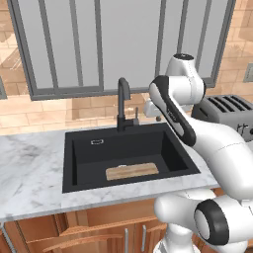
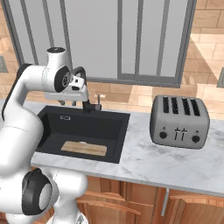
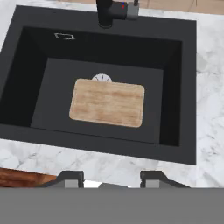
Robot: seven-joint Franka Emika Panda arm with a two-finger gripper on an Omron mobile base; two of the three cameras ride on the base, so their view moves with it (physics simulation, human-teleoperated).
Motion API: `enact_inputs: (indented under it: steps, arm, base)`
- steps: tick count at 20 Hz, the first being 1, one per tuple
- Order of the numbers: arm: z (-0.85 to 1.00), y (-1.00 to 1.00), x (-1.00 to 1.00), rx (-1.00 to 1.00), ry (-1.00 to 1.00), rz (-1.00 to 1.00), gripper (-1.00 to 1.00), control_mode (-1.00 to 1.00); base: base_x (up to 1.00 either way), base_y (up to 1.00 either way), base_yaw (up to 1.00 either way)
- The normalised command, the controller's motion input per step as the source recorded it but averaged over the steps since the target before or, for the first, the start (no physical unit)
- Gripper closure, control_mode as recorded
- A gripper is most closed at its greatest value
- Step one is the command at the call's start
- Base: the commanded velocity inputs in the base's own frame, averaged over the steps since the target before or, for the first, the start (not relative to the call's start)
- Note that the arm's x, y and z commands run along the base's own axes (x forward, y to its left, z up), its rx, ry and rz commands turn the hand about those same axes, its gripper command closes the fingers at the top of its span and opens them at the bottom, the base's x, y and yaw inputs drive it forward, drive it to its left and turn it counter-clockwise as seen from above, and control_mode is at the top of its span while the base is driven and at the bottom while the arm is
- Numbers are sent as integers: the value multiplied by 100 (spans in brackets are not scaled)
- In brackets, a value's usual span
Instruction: Turn on the sink faucet with hot water and rinse the cutting board for ten seconds, then turn off the faucet. Push the cutting board to reach the water if necessary.
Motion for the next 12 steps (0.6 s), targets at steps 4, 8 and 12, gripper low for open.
enact_inputs:
  steps: [4, 8, 12]
  arm:
    - [-2, 0, 0, 0, -5, 0, -100, -100]
    - [-1, 0, 0, 0, -18, 0, -100, -100]
    - [-1, -4, 0, 0, -21, 0, -100, -100]
  base:
    - [0, 0, 0]
    - [0, 0, 0]
    - [0, 0, 0]
